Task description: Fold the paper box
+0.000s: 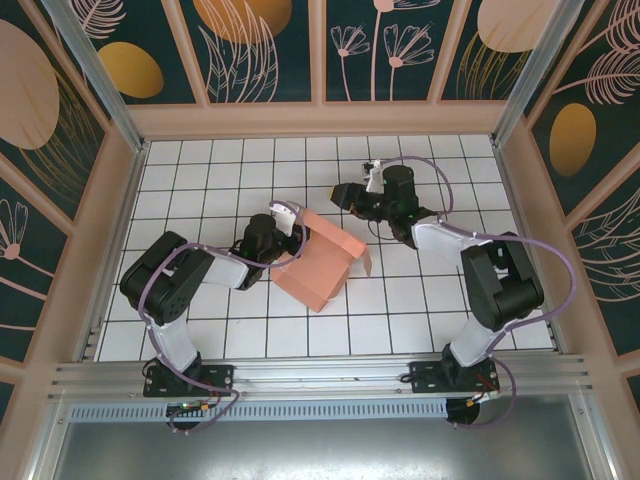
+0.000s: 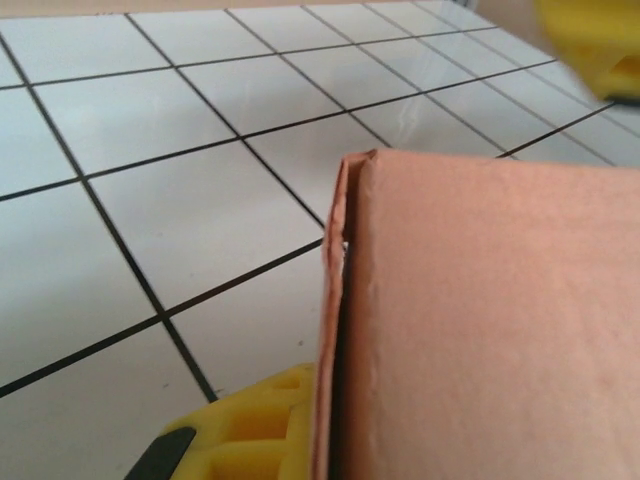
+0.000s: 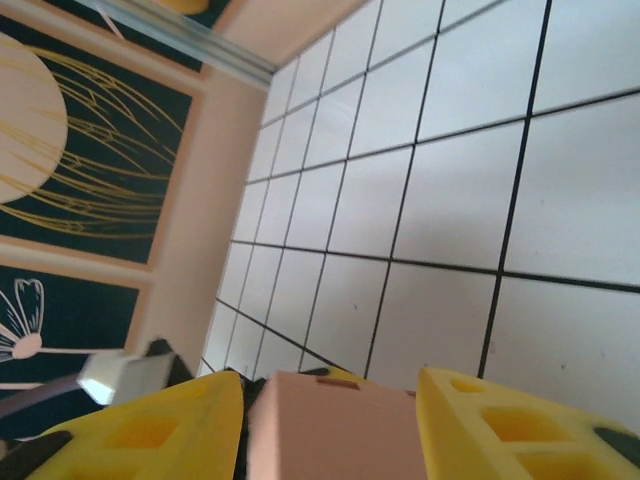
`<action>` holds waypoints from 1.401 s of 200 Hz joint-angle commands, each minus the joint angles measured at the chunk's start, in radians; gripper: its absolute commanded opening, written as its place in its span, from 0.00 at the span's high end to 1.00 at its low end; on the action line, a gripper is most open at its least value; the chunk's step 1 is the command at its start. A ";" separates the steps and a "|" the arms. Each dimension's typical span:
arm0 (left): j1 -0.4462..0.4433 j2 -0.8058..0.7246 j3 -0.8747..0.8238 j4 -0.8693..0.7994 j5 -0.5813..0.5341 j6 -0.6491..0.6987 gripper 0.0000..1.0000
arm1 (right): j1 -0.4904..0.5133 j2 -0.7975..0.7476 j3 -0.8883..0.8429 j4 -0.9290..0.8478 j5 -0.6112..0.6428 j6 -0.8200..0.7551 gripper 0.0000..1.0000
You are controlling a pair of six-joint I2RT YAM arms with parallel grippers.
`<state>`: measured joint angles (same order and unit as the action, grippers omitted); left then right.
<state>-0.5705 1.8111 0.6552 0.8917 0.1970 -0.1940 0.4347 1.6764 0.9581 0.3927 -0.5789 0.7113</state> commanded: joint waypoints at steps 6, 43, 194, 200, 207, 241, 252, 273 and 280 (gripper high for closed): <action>0.001 -0.035 0.008 0.054 0.067 -0.021 1.00 | 0.024 0.047 0.023 -0.041 -0.060 -0.058 0.59; 0.001 -0.033 0.054 -0.026 0.054 -0.043 1.00 | 0.107 0.081 0.058 -0.083 -0.108 -0.154 0.65; 0.003 -0.021 0.098 -0.010 -0.034 -0.464 1.00 | -0.147 -0.340 -0.191 -0.045 0.173 -0.050 0.45; 0.003 -0.017 0.094 0.016 -0.033 -0.494 1.00 | -0.164 -0.374 -0.217 -0.045 0.179 -0.032 0.45; 0.003 -0.015 0.089 0.043 -0.034 -0.529 1.00 | -0.184 -0.412 -0.246 -0.043 0.190 -0.010 0.46; 0.003 -0.001 0.070 0.170 -0.054 -0.653 1.00 | -0.225 -0.560 -0.374 -0.045 0.225 0.094 0.49; 0.003 0.006 0.073 0.184 -0.060 -0.657 1.00 | -0.221 -0.579 -0.406 -0.024 0.210 0.126 0.48; 0.003 0.017 0.082 0.200 -0.064 -0.644 1.00 | -0.186 -0.587 -0.457 0.074 0.166 0.197 0.48; 0.003 0.020 0.089 0.197 -0.061 -0.636 1.00 | -0.164 -0.584 -0.466 0.107 0.163 0.218 0.48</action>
<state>-0.5686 1.8057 0.7277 1.0061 0.1471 -0.7990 0.2245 1.1038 0.5350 0.3702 -0.3923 0.8223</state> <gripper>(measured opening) 0.059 0.521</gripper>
